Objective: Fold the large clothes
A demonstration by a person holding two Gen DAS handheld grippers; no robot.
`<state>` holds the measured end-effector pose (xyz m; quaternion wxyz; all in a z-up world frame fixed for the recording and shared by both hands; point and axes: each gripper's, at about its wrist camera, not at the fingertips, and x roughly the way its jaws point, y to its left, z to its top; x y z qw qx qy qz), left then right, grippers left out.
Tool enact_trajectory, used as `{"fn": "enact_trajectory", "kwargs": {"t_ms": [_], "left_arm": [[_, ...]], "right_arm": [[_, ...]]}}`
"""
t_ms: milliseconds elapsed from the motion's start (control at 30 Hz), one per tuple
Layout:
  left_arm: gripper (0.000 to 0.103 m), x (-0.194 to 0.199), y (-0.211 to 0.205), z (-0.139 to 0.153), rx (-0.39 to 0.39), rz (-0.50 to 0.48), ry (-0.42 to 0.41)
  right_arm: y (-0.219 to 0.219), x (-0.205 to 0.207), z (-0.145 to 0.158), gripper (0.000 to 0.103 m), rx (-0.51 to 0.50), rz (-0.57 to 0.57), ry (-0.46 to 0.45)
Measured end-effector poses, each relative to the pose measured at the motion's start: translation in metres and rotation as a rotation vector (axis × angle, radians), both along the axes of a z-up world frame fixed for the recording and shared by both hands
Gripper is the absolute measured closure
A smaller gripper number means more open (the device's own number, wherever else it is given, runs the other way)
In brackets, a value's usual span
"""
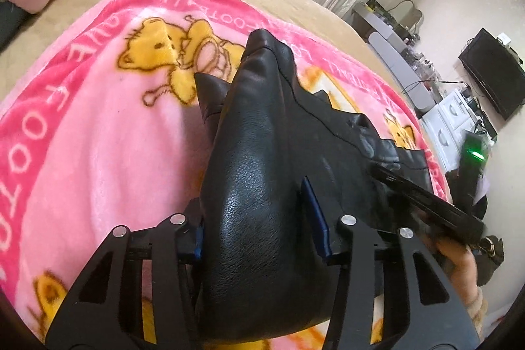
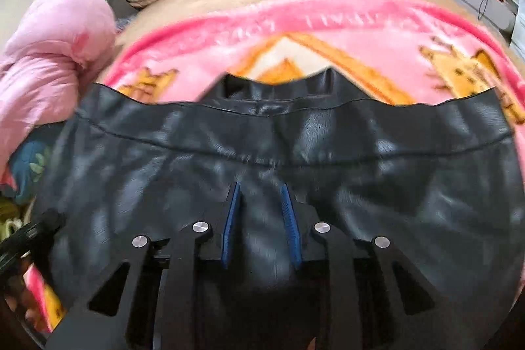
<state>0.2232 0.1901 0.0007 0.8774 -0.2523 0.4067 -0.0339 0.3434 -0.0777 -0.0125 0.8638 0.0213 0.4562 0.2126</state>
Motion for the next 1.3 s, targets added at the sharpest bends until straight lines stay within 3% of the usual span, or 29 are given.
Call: {"fn": "enact_trajectory", "kwargs": {"t_ms": [100, 200, 367, 467, 533, 633, 700, 900, 1067, 1200, 1300], "left_arm": [[0.064, -0.002, 0.0, 0.006, -0.007, -0.003, -0.019], [0.064, -0.005, -0.005, 0.012, 0.007, -0.008, -0.033], [0.064, -0.004, -0.011, 0.011, 0.016, -0.019, -0.027], [0.064, -0.001, -0.01, 0.006, 0.036, -0.016, -0.016], [0.064, -0.001, -0.006, 0.007, 0.006, -0.02, -0.017], [0.064, -0.001, -0.004, 0.008, -0.004, -0.028, -0.019], [0.064, -0.002, -0.005, 0.009, -0.005, -0.031, -0.02], [0.064, -0.003, -0.002, 0.01, -0.019, -0.047, -0.027], [0.064, 0.0, 0.005, 0.006, -0.055, -0.046, -0.019], [0.064, 0.0, 0.009, 0.006, -0.057, -0.042, -0.011], [0.055, 0.0, 0.012, 0.003, -0.078, -0.026, -0.007]], "right_arm": [[-0.009, -0.049, 0.02, 0.078, 0.025, 0.063, -0.071], [-0.017, -0.09, 0.02, 0.078, 0.022, 0.101, -0.101], [-0.018, -0.101, -0.026, 0.079, -0.014, 0.117, -0.032], [-0.013, -0.122, -0.001, 0.058, -0.014, 0.175, -0.139], [-0.003, -0.148, 0.018, 0.027, 0.003, 0.259, -0.242], [0.031, -0.179, 0.02, 0.022, -0.126, 0.383, -0.371], [0.062, -0.197, 0.009, 0.017, -0.263, 0.469, -0.462], [0.112, -0.194, -0.022, 0.02, -0.398, 0.55, -0.554], [0.126, -0.185, -0.028, 0.034, -0.446, 0.535, -0.636], [0.121, -0.187, -0.026, 0.064, -0.422, 0.539, -0.669], [0.107, -0.189, -0.015, 0.074, -0.373, 0.506, -0.673]]}}
